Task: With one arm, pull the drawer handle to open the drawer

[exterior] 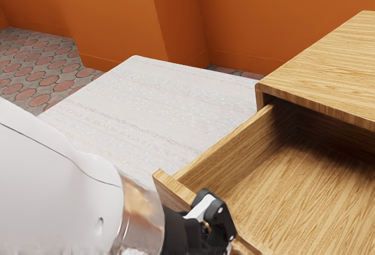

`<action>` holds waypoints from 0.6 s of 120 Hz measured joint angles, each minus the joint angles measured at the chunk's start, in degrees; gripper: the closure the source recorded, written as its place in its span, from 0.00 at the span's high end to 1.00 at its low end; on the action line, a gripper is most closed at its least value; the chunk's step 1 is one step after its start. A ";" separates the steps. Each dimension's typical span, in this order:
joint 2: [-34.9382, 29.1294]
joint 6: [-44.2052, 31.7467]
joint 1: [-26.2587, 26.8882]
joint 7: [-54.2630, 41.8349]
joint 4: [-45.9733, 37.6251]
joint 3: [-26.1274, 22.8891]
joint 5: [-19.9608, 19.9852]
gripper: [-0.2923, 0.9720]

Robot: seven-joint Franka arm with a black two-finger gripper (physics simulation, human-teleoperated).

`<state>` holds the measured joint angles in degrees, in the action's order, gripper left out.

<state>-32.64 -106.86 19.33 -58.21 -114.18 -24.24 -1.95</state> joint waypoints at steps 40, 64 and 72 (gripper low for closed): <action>24.25 23.35 -15.42 10.02 40.89 16.55 -1.43 0.62; 26.69 24.45 -16.62 24.23 40.88 18.54 -1.28 0.71; 27.51 25.06 -16.50 28.17 40.86 18.77 -1.62 0.73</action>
<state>-5.13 -81.80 2.83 -30.05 -73.32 -5.47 -3.58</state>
